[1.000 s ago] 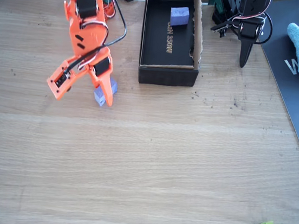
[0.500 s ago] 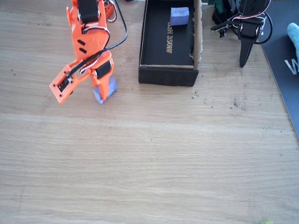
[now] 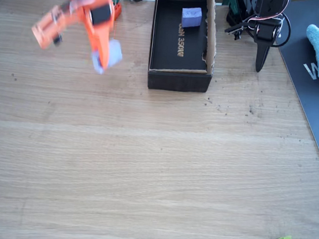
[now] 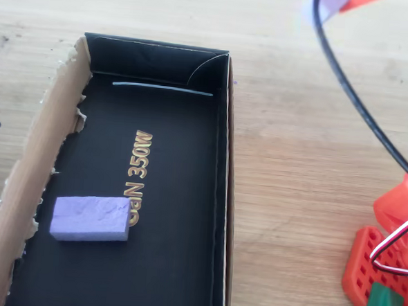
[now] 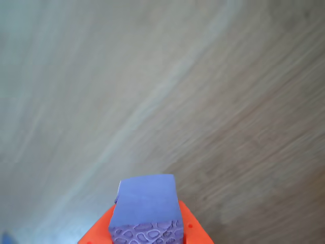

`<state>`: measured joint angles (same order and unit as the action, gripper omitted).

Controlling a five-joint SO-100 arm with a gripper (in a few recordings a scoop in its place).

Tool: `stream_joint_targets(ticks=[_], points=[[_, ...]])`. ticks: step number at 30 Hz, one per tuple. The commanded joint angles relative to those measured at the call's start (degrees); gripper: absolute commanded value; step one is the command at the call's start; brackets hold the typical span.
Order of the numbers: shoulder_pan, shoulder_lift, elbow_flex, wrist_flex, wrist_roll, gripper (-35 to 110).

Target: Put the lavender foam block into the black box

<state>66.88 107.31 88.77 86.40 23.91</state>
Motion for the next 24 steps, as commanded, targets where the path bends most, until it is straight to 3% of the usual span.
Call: stream_joint_targets(ticks=[1,14,18,21,24], points=[[-4.0,3.3,-3.3,2.0,3.1,0],[-28.2,-3.2,-4.3,-7.5,-0.4,0],[-34.5,-5.5,-4.3,-13.6,-8.3,0],[-34.8,-9.0,-6.7,-15.3,-9.5,0],[-33.0,-15.6,-12.9,-13.7,-4.0,0]])
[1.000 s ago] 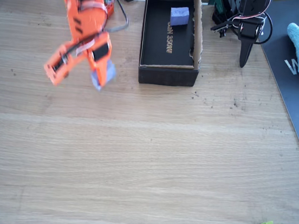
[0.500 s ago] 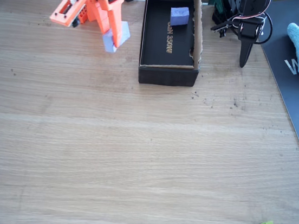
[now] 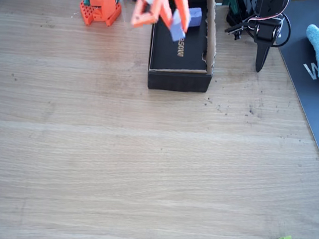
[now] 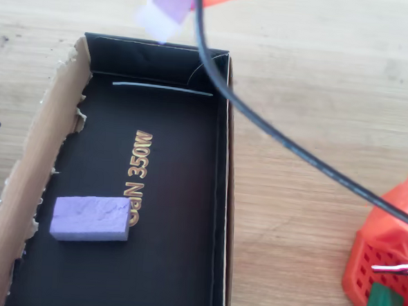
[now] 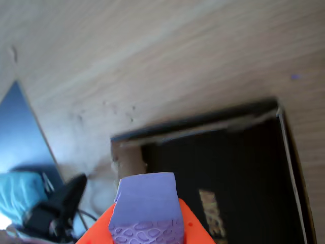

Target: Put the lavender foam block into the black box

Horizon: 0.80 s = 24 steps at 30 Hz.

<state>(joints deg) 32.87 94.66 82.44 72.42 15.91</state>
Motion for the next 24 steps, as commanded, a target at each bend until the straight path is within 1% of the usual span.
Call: stream_joint_targets(ticks=[1,6,9,12,14,17,20,24], points=[[1.3,-4.7,-8.4,1.1,5.6,0],[1.1,-8.6,-13.4,2.3,9.6,0],[1.1,-11.6,-17.7,4.9,11.2,0],[0.1,-12.3,-21.1,7.7,9.6,0],[-1.2,-10.2,-21.1,9.1,6.8,0],[-4.4,-5.9,-18.2,9.6,2.5,0],[-6.2,-0.6,-12.0,9.2,1.5,0],[-7.2,7.2,-1.9,6.0,-4.5,0]])
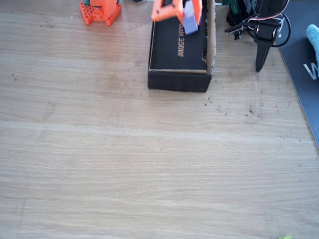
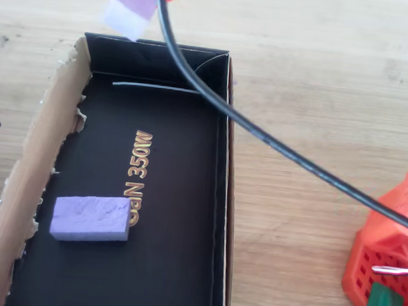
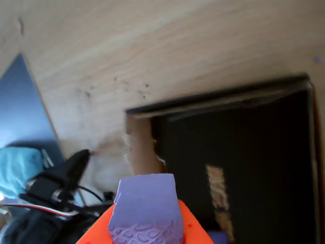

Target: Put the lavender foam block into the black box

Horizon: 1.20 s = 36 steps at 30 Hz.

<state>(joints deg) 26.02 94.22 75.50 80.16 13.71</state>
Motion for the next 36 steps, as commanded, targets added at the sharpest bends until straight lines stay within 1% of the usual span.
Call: stream_joint_targets(ticks=[1,5,8,12,15,21,24,31,36], points=[[-0.6,9.7,7.3,-2.6,-3.2,0],[0.0,14.2,12.5,-3.8,-4.0,0],[0.9,14.4,13.0,-4.0,-1.9,0],[0.7,14.9,13.7,-4.0,3.4,2],[-0.5,16.3,14.3,-3.0,4.0,5],[-6.2,22.5,19.3,-4.2,-4.2,9],[-8.3,22.9,20.3,-4.7,-4.3,12],[-12.1,23.8,20.7,-4.2,-5.6,29],[-12.0,24.3,20.7,-4.7,-4.5,25]])
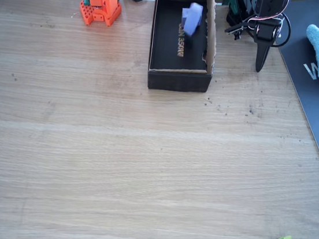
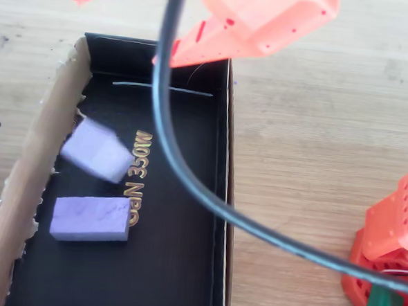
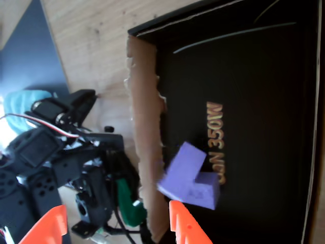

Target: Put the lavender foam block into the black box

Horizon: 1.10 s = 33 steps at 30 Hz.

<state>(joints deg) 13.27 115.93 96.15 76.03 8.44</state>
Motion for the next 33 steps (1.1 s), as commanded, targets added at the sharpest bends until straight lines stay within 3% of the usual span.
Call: stream_joint_targets(ticks=[1,5,6,8,13,16,19,22,28,33], points=[[1.2,2.9,0.1,-0.4,1.0,24],[4.5,5.9,0.4,0.7,3.4,12],[6.6,6.4,0.4,1.2,5.1,0],[12.5,7.9,0.5,3.0,9.9,0],[32.9,15.5,4.1,7.7,24.3,0],[50.6,25.0,12.6,8.3,34.1,0],[63.5,32.1,20.0,3.2,28.8,0],[69.3,39.1,25.6,-1.3,22.9,0],[68.8,57.9,37.4,-5.3,19.2,0],[66.9,58.1,43.8,-8.6,16.0,0]])
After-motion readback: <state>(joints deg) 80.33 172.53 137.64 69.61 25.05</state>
